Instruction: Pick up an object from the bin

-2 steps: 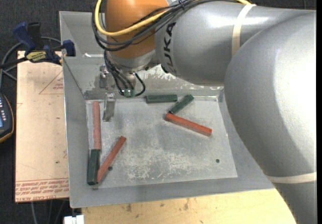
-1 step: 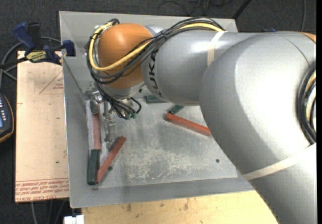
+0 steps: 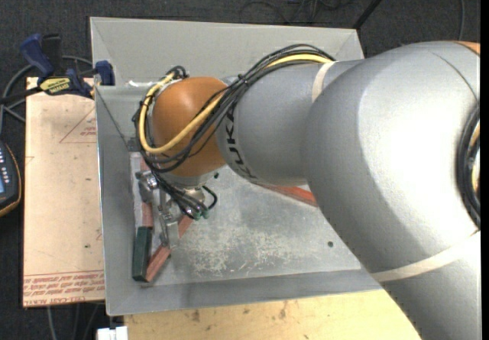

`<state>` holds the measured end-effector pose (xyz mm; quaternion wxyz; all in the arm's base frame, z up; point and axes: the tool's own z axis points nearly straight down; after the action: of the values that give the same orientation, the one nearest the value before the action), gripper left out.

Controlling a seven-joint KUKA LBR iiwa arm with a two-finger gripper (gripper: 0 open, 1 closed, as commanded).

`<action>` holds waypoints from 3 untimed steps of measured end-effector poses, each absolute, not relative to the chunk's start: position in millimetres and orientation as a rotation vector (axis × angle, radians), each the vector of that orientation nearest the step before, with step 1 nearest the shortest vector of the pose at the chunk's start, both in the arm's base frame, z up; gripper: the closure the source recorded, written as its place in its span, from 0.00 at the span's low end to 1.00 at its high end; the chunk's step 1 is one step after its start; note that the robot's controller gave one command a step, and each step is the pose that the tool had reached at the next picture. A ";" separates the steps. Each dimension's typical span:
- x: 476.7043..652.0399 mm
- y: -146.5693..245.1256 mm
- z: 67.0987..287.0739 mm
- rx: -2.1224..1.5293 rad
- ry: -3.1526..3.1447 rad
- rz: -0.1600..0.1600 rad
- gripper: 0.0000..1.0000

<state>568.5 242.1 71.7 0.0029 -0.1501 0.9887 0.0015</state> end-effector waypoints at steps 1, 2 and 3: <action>570.5 241.7 72.4 -0.464 3.099 0.006 1.00; 569.3 241.1 70.8 -0.465 3.103 0.004 0.00; 486.5 199.2 85.6 -0.412 3.110 0.002 0.00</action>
Offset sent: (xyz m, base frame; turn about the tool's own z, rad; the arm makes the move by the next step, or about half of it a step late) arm 0.0000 0.0000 0.0000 0.0000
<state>486.5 199.2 85.6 0.0020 -0.1314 0.9913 0.0006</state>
